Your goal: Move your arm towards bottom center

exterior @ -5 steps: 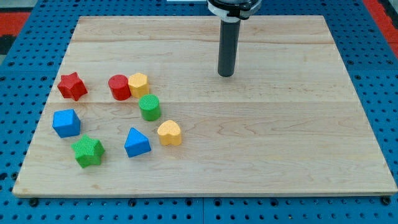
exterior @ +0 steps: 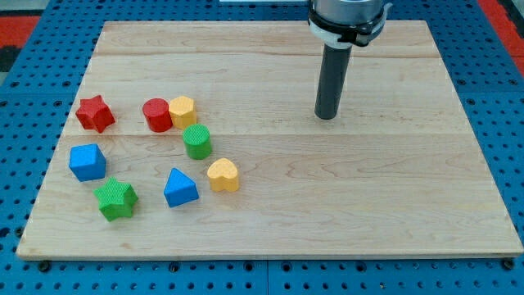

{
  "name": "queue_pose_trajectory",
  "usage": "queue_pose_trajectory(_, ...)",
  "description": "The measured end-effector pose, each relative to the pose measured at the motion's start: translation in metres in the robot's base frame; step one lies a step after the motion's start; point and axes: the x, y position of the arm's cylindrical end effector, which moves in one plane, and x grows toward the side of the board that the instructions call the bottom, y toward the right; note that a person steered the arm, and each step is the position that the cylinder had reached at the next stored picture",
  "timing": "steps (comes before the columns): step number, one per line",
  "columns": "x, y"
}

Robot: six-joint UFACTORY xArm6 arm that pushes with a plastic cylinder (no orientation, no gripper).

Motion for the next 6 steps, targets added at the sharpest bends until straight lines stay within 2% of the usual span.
queue_pose_trajectory(2, 0.015, 0.004)
queue_pose_trajectory(3, 0.056, 0.064)
queue_pose_trajectory(4, 0.140, 0.075)
queue_pose_trajectory(5, 0.156, -0.009)
queue_pose_trajectory(6, 0.159, -0.057)
